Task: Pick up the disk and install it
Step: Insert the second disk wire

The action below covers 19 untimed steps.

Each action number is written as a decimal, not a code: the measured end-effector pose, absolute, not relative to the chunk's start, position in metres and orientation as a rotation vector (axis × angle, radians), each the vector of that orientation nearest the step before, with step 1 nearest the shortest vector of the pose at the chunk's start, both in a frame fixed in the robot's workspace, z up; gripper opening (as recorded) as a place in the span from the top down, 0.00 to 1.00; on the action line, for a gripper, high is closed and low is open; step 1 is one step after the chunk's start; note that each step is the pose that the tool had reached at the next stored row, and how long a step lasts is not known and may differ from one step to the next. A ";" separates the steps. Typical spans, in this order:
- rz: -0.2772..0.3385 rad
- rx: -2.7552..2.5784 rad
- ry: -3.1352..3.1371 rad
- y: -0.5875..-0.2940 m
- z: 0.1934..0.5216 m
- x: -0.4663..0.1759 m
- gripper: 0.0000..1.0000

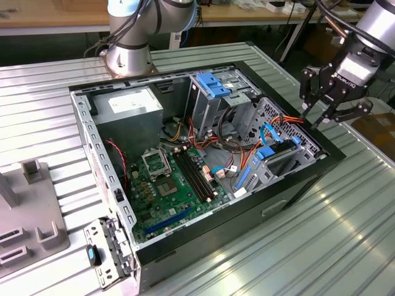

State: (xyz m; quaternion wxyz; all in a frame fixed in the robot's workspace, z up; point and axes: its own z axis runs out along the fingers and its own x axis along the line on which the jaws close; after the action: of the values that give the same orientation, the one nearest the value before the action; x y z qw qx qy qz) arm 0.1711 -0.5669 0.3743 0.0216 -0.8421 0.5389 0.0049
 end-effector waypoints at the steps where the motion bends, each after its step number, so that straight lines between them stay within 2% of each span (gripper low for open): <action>1: 0.018 -2.671 1.572 -0.567 0.374 0.171 0.64; 6: 0.024 -2.822 1.283 -0.567 0.371 0.171 0.64; 13: 0.026 -2.865 1.186 -0.554 0.370 0.186 0.64; 19: -0.016 -2.886 1.105 -0.554 0.369 0.182 0.64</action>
State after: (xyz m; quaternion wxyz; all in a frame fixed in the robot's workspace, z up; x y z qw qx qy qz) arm 0.1817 -0.5544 0.3689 0.0257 -0.9335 0.3575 -0.0053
